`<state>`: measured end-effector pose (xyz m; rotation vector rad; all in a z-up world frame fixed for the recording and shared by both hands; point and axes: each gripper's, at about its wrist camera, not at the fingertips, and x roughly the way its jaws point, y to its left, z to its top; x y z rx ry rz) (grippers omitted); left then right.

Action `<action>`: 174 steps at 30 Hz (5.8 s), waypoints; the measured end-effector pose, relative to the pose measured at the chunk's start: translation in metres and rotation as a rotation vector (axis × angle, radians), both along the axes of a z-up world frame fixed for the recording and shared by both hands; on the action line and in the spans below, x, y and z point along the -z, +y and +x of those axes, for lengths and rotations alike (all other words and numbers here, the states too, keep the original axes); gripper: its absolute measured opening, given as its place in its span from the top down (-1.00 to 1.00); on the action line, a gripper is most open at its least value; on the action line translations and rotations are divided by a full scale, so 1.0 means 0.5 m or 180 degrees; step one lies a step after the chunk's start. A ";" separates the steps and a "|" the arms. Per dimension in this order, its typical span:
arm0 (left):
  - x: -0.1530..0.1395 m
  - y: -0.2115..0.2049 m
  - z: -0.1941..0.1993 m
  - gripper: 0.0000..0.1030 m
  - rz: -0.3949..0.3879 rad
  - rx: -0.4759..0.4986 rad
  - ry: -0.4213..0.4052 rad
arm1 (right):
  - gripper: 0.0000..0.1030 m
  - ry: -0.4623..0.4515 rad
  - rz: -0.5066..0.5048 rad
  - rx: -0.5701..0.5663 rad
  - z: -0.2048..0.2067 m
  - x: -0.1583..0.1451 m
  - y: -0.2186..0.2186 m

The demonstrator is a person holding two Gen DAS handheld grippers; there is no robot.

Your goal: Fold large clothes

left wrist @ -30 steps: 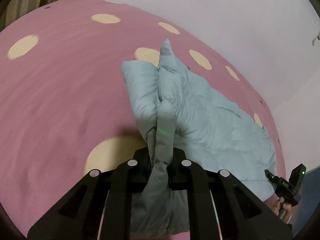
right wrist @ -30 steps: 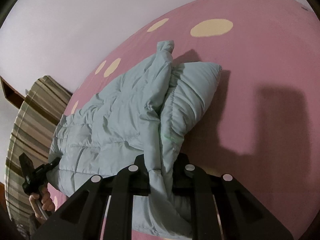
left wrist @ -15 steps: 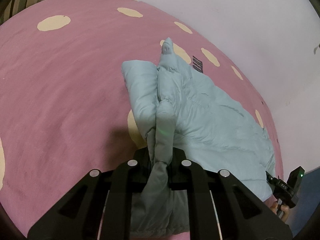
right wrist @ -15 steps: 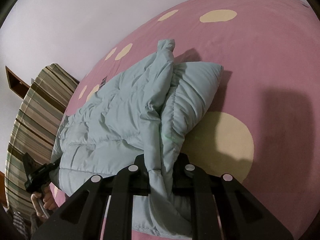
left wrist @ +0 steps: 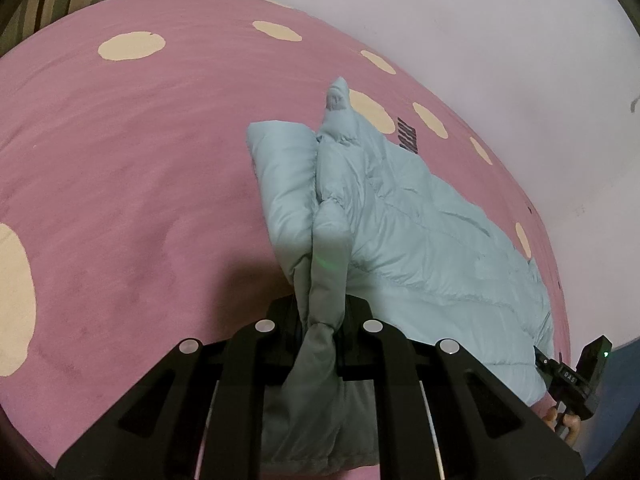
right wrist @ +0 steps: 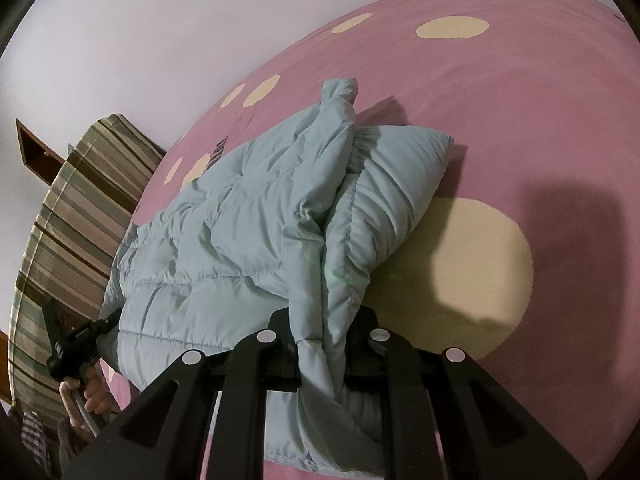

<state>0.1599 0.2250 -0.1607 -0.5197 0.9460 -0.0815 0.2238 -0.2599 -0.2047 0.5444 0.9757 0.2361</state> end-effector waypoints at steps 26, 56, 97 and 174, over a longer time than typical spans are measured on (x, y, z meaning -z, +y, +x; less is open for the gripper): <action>0.020 0.033 0.000 0.03 -0.0086 0.0020 0.0143 | -0.02 0.0030 -0.0331 0.0255 -0.018 -0.032 -0.035; 0.018 0.061 0.056 -0.24 -0.0012 0.0285 0.0275 | 0.49 -0.0306 -0.0801 -0.0662 0.047 -0.098 0.337; -0.258 -0.246 0.012 0.70 0.0197 0.0949 -0.0319 | 0.50 -0.0242 -0.0880 -0.0648 0.039 -0.079 0.317; -0.253 -0.521 -0.066 -0.46 0.0797 0.0985 -0.0697 | -0.01 -0.0382 -0.1058 0.0485 -0.159 -0.206 -0.094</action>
